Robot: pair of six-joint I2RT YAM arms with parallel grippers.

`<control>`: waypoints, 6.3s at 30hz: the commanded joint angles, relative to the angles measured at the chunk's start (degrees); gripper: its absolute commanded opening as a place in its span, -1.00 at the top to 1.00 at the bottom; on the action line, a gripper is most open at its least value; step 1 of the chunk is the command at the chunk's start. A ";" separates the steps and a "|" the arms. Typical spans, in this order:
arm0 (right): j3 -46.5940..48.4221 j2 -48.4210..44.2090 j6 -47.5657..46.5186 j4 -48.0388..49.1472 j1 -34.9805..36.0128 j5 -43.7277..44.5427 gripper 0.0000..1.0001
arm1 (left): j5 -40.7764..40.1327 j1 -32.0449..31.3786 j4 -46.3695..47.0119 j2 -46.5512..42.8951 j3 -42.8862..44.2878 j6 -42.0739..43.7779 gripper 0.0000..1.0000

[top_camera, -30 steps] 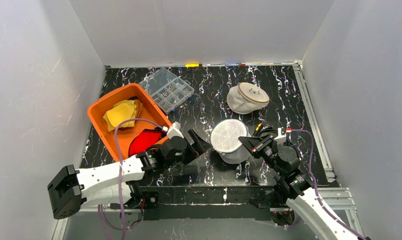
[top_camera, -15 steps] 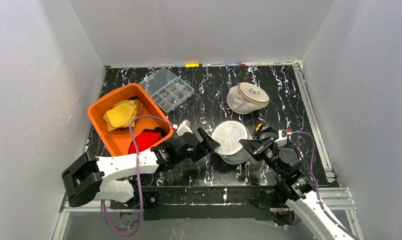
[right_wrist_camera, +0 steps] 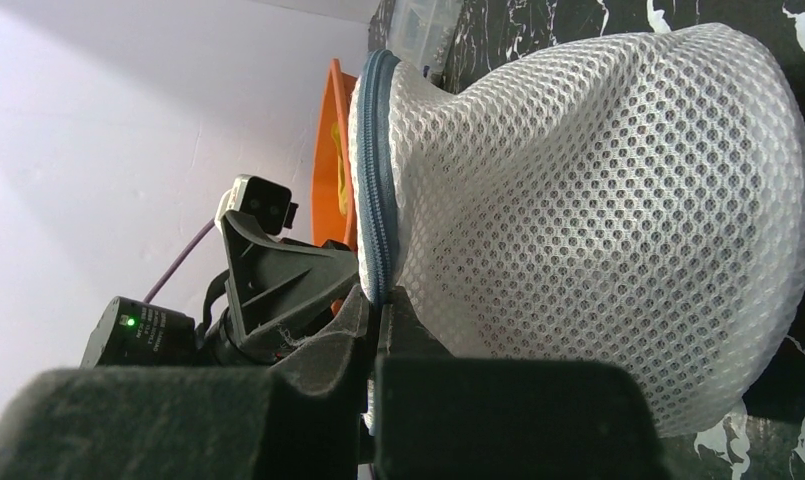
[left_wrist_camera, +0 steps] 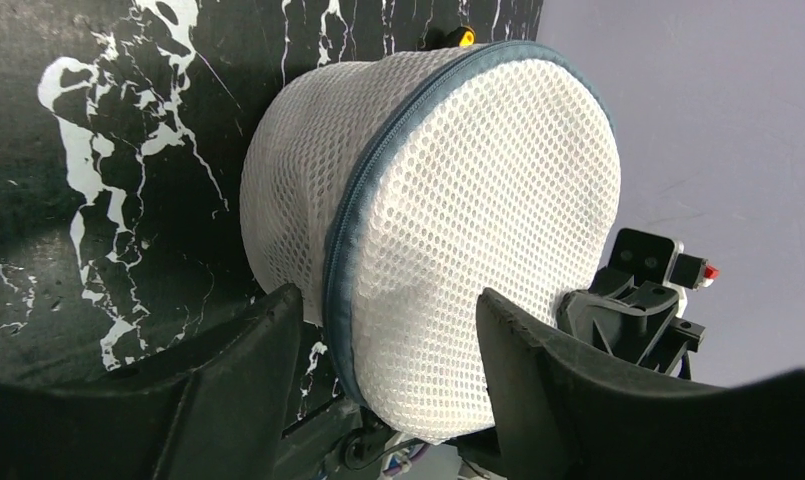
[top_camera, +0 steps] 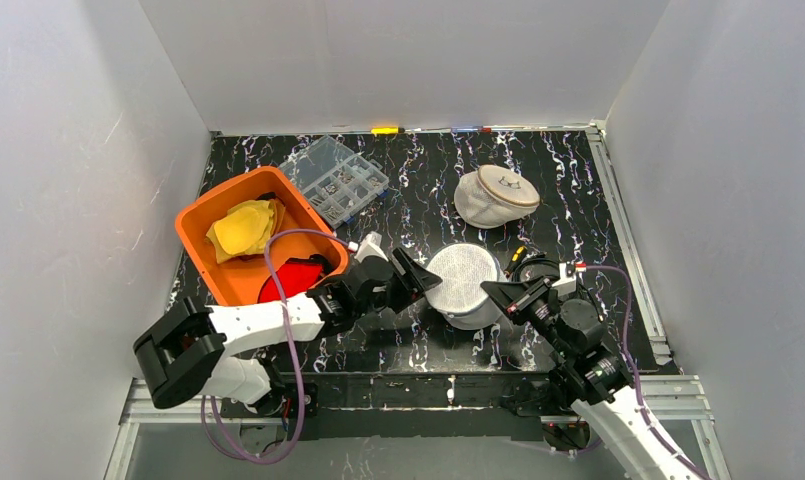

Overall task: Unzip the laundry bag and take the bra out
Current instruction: Adjust the laundry bag at the center of the board, then unzip the laundry bag at the center of the board.

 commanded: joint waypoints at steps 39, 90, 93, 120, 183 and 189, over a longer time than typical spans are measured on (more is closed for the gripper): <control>22.69 5.38 -24.27 -22.63 0.27 9.38 -0.97 | -8.34 1.00 -32.23 -10.26 11.20 10.87 1.00; 17.06 41.64 -29.28 27.80 33.38 5.40 -0.57 | -6.73 9.38 -61.29 -6.15 28.05 -8.29 1.00; 15.87 42.21 -28.63 30.35 33.38 6.68 -0.51 | -6.46 9.43 -61.18 -6.69 27.99 -8.75 1.00; 14.26 48.18 -26.40 36.67 33.55 10.14 -0.26 | -4.10 9.39 -60.73 -8.36 26.66 -10.29 1.00; 15.89 45.37 -27.82 28.52 33.55 12.61 0.97 | -4.17 9.41 -58.20 -8.97 24.50 -8.36 1.00; 19.05 41.59 -33.49 15.58 33.66 14.38 0.97 | -3.38 9.44 -55.14 -8.51 23.87 -2.32 1.00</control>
